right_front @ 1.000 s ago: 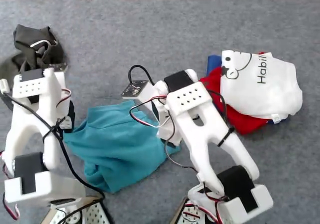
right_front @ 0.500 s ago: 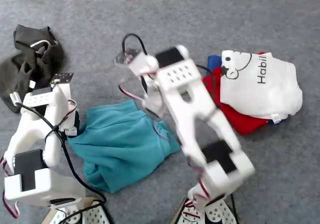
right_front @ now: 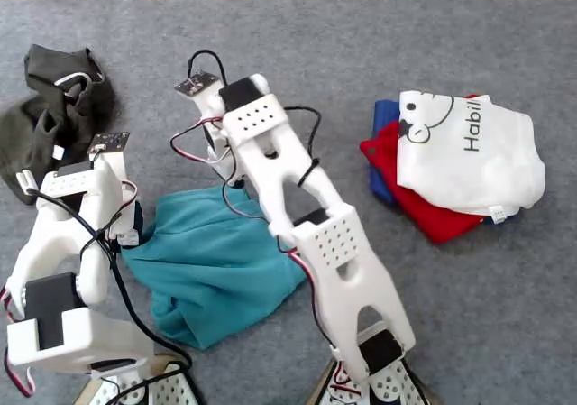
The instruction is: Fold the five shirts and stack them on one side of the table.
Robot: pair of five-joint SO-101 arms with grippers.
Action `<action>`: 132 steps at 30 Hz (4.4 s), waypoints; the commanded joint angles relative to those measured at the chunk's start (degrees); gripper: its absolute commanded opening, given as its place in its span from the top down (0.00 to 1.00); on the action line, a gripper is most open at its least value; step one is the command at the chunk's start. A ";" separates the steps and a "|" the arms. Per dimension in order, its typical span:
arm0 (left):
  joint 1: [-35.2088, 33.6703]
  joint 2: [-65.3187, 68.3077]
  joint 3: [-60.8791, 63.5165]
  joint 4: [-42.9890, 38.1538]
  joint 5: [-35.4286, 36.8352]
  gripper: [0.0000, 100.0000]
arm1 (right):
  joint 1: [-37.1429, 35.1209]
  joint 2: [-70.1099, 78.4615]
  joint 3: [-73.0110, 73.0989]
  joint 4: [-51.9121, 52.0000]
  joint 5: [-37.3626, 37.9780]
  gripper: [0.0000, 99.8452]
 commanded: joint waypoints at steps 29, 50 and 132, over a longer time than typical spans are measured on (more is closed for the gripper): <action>-7.25 -0.62 0.22 -2.11 3.78 0.97 | -5.63 2.51 -4.09 0.53 -4.66 0.76; -7.08 -0.62 0.22 -1.93 3.69 0.97 | -6.51 8.84 -4.35 -0.26 -4.66 0.92; 38.81 29.36 -65.80 31.65 37.27 0.68 | 81.32 -85.41 76.00 -5.45 49.76 0.99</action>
